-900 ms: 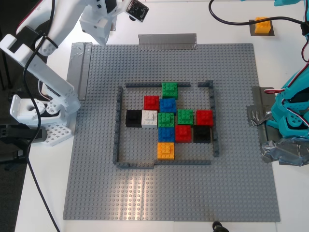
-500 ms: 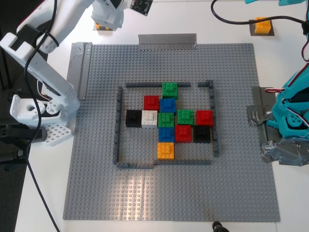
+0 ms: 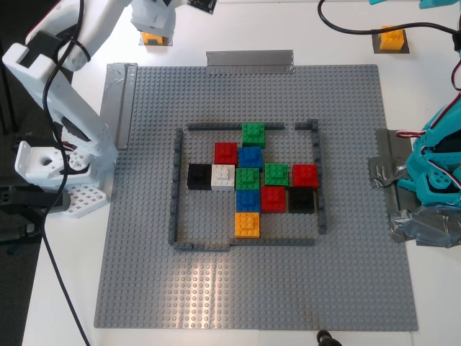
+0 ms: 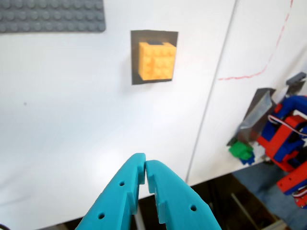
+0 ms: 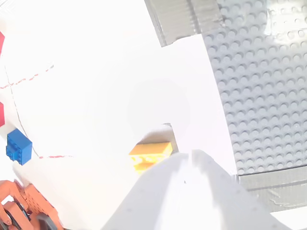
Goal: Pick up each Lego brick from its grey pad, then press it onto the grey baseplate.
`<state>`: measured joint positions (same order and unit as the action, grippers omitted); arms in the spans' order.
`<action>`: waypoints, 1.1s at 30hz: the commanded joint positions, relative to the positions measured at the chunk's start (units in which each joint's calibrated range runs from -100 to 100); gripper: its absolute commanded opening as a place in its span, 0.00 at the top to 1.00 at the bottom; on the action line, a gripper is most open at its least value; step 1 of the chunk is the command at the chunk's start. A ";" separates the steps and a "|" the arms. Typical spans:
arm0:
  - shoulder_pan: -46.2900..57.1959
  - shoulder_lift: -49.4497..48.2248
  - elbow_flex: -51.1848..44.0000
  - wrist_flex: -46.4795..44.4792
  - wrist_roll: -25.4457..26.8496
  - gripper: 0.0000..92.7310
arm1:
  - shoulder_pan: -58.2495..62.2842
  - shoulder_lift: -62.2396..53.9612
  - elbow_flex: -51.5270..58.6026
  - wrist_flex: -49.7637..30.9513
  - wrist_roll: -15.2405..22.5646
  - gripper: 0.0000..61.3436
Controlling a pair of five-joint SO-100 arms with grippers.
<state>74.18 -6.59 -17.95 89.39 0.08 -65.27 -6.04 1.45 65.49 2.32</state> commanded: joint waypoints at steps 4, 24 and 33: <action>2.39 -2.51 -6.02 -0.13 -0.15 1.00 | -6.07 5.44 -15.31 2.78 2.25 1.00; 3.48 1.27 -10.08 -2.65 -3.91 1.00 | -16.37 19.26 -30.21 7.34 1.46 0.78; 6.89 12.00 -11.08 -2.57 -3.96 1.00 | -16.52 20.47 -27.41 10.02 1.85 0.63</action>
<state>80.10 4.06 -26.63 87.04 -3.89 -81.45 15.72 -25.53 74.34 3.49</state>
